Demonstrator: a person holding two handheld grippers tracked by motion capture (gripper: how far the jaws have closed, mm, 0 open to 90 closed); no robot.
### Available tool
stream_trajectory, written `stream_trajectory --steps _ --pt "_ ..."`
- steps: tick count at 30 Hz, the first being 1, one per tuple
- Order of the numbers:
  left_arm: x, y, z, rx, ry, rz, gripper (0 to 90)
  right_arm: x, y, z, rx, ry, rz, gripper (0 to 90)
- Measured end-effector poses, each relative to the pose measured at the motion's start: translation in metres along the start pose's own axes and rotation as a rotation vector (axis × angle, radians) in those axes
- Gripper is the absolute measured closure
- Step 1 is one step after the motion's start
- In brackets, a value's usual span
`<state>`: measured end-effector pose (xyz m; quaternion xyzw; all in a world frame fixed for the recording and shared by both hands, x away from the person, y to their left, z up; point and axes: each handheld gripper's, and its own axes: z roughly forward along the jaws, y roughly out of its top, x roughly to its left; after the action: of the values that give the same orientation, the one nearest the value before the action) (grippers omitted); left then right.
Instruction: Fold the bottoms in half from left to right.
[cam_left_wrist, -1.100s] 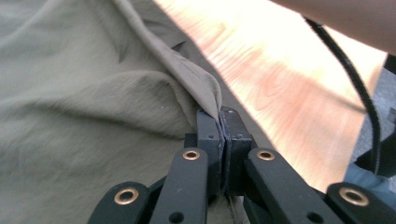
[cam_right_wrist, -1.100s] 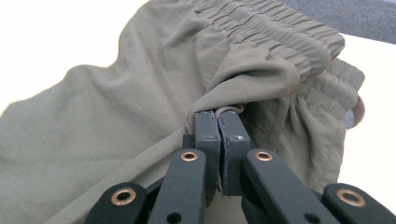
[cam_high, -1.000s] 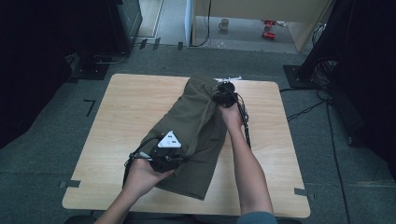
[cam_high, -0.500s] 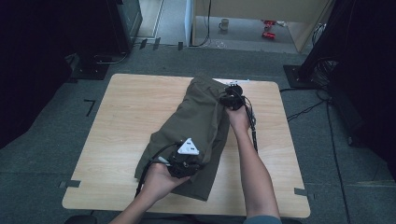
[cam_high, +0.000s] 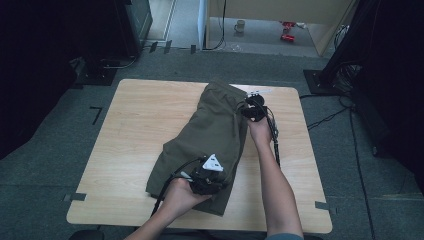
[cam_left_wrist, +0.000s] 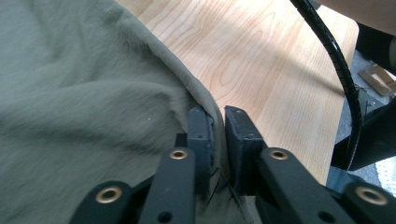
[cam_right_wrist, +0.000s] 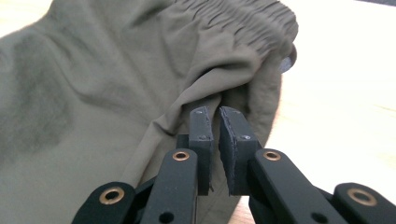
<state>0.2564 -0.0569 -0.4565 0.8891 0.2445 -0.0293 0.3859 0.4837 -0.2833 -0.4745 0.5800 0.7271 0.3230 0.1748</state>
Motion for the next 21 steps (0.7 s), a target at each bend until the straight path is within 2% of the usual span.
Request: stream_trajectory --steps 2,4,8,13,18,19,21 --pt "-0.001 0.000 -0.002 -0.011 -0.006 0.002 74.1 -0.002 0.001 -0.004 -0.019 0.002 0.006 84.3" --pt "-0.002 0.000 -0.005 -0.025 -0.004 0.011 69.7 -0.001 0.002 -0.007 -0.025 0.003 0.006 89.7" --pt "0.002 0.001 -0.013 -0.024 0.014 0.014 70.3 0.005 0.006 -0.010 -0.026 0.010 -0.010 89.9" --pt "0.016 0.000 -0.023 -0.033 0.042 -0.005 77.1 0.016 0.008 -0.012 -0.042 0.028 -0.039 89.9" --pt "0.035 -0.002 -0.034 -0.050 0.063 -0.024 78.1 0.026 0.007 -0.011 -0.030 0.046 -0.055 88.6" --pt "0.039 -0.003 -0.037 -0.055 0.069 -0.025 78.2 0.027 0.006 -0.011 -0.034 0.060 -0.048 87.7" --pt "0.048 -0.005 -0.042 -0.049 0.109 0.003 78.7 0.030 0.003 -0.013 -0.035 0.070 -0.061 85.8"
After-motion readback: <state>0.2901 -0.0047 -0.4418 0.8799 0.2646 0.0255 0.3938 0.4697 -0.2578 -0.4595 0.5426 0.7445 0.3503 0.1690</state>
